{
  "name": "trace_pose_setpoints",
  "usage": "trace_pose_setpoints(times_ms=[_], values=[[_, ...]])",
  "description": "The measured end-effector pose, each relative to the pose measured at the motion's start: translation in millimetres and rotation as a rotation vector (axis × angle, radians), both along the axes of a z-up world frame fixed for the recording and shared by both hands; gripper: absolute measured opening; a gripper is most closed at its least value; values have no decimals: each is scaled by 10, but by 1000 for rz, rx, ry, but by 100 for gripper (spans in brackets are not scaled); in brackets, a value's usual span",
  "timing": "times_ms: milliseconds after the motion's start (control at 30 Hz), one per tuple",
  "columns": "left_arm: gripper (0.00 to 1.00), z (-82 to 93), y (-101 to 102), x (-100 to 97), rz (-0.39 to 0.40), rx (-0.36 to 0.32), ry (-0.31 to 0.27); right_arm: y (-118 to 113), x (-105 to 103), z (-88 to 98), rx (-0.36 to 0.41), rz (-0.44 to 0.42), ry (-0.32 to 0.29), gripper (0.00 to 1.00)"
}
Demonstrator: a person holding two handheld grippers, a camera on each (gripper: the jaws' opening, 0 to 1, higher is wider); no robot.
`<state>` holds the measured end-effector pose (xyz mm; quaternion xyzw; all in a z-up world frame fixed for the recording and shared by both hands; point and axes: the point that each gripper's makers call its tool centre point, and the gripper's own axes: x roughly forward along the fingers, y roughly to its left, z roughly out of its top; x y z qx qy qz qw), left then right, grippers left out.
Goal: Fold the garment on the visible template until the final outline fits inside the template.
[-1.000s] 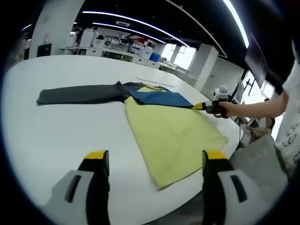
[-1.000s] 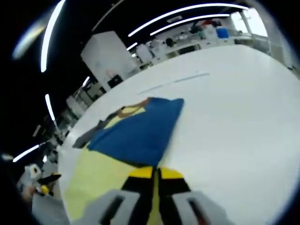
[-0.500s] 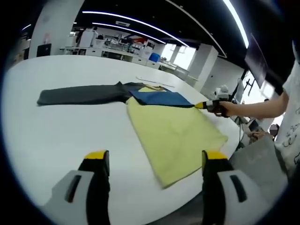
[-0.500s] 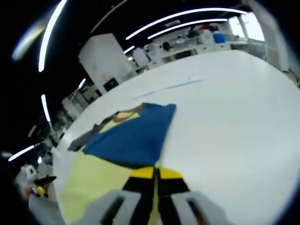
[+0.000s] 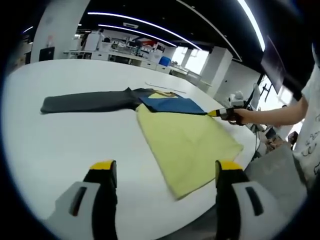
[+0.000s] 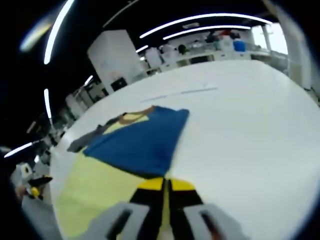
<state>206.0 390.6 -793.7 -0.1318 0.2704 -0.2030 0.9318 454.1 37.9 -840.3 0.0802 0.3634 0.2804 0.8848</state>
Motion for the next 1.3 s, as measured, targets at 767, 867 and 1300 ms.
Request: trace_pose_setpoints(times_ms=[767,867,1300], values=[[78,130,82,143,-23,36,-22,139,-497,316,-21,214,-99,82],[78,138,157,208,-18,38,-27,166,-569,360,-28,220,-111,95],[75,72,705,541,99,38,-35,75,-716,498,-32,196,-142,99]])
